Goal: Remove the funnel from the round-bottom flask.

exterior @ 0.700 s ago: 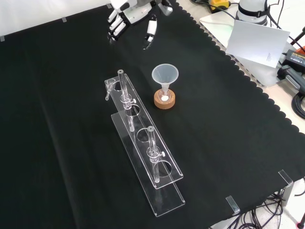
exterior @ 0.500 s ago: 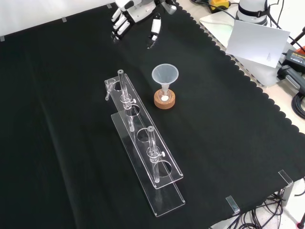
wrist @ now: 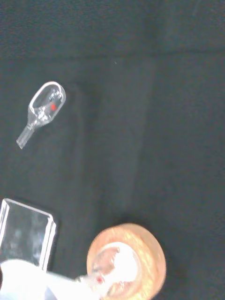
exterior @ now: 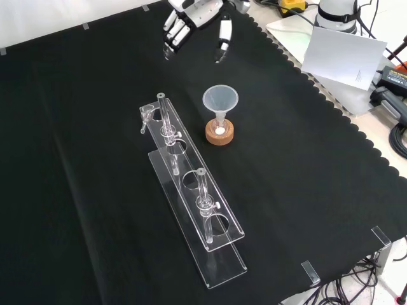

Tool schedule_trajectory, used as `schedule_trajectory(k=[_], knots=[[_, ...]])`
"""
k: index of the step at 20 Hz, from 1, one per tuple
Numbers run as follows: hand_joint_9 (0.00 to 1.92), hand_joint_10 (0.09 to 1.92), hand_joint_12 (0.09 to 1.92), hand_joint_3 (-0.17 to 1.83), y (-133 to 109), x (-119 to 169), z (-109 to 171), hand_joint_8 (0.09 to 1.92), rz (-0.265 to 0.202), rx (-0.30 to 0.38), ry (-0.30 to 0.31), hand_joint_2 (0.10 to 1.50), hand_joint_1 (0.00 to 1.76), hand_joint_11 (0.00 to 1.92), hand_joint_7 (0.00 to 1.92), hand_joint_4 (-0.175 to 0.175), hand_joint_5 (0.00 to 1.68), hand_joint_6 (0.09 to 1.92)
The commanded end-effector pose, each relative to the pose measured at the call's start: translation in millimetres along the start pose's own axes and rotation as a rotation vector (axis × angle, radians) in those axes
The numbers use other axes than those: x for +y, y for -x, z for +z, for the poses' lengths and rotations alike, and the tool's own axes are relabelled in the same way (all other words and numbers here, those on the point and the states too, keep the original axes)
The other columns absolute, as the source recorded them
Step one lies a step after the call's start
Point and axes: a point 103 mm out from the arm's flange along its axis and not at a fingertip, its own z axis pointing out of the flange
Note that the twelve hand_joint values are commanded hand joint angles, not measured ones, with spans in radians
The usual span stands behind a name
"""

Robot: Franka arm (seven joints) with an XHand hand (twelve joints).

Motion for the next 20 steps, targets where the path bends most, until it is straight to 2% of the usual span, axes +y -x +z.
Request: schedule_trajectory(k=[1,5,10,15,20], knots=[[0.63,0.09,1.37,0.25,-29.3,-16.8,-3.7,0.7,-0.042,0.002,-0.065,0.71,0.48,0.38,0.06,-0.031,0.19,0.09],[0.56,0.09,1.4,0.22,-51.9,-21.4,-3.3,0.66,-0.052,-0.054,-0.093,0.71,0.46,0.37,0.0,-0.016,0.16,0.09],[0.53,0.09,1.41,0.2,-75.7,-19.0,1.3,0.63,-0.051,-0.137,-0.172,0.71,0.46,0.37,0.0,-0.013,0.15,0.09],[0.45,0.09,1.43,0.17,-95.2,-13.8,5.9,0.44,-0.056,-0.171,-0.214,0.71,0.44,0.35,0.0,-0.002,0.09,0.09],[0.42,0.09,1.44,0.14,-106.6,-9.3,5.9,0.36,-0.082,-0.168,-0.218,0.7,0.43,0.33,0.0,0.007,0.02,0.09]])
